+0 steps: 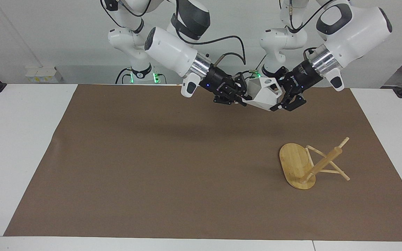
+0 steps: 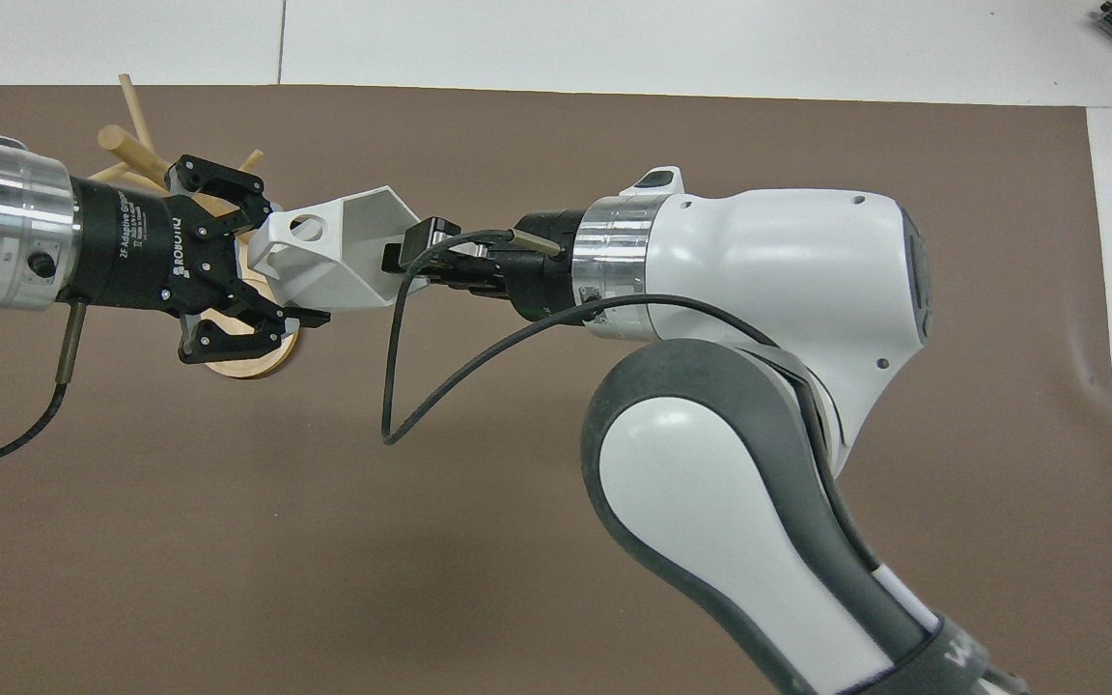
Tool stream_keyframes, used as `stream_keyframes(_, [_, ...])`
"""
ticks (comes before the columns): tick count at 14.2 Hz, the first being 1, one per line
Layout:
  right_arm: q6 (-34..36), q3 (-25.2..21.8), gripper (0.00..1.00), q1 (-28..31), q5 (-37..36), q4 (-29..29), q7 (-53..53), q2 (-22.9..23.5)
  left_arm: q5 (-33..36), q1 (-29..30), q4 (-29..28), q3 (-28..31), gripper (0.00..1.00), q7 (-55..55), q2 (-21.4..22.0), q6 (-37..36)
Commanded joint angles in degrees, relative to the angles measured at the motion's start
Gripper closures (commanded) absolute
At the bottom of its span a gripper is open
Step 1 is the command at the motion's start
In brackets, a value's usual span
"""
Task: Hang cup on rack
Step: 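Open the right gripper and withdraw it from the cup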
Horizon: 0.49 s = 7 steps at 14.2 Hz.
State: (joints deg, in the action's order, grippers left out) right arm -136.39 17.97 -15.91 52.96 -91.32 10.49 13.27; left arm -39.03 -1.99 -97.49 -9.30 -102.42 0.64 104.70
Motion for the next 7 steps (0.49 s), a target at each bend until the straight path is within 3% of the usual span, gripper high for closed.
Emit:
stream_keyframes(1, [-0.7,0.4,0.67,0.7,1.4,-0.1,0.5,-0.2,-1.1,-0.2,-3.4,0.5,1.0,-0.8,2.4,1.4])
stream_keyframes(2, [-0.6,0.4,0.64,0.9,1.4,-0.1,0.6,-0.3,-1.1,-0.1,-4.3,0.5,1.0,-0.8,2.8,1.8])
stream_keyframes(3, [-0.7,0.4,0.49,1.1,1.4,-0.1,0.6,-0.3,-1.1,-0.1,-5.1,0.5,1.0,-0.8,3.2,2.6])
stream_keyframes(5, [-0.9,0.4,0.0,1.9,1.4,-0.1,0.5,-0.4,-1.0,-0.2,-7.1,0.5,1.0,-0.9,3.9,4.4])
stream_keyframes(7, [-0.5,0.4,0.0,2.7,1.5,-0.1,0.6,-1.0,-0.8,-0.1,-9.0,0.6,1.0,-2.3,4.7,6.5])
